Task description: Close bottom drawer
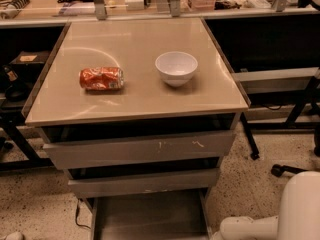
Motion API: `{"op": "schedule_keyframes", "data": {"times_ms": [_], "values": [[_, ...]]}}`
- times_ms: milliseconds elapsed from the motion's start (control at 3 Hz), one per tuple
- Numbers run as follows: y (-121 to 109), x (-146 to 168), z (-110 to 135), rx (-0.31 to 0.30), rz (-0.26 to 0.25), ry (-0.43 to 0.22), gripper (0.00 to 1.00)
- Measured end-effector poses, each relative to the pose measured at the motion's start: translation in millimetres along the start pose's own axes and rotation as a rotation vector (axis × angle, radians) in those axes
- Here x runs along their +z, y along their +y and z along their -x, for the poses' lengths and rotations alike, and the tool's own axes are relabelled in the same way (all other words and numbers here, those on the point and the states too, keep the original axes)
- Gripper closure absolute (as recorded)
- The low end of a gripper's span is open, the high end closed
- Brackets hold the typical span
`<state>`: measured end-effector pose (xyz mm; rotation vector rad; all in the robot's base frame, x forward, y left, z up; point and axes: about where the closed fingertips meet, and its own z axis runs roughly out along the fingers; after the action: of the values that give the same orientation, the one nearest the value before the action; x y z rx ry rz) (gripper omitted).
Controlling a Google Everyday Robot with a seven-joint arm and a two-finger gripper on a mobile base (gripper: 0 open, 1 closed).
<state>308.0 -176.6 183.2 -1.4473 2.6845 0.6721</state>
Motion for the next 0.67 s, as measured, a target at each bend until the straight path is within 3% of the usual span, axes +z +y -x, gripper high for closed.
{"op": "schedule_keyframes", "data": {"times_ms": [667], "values": [[0.0, 0.0, 0.0, 0.000, 0.000, 0.000, 0.35]]}}
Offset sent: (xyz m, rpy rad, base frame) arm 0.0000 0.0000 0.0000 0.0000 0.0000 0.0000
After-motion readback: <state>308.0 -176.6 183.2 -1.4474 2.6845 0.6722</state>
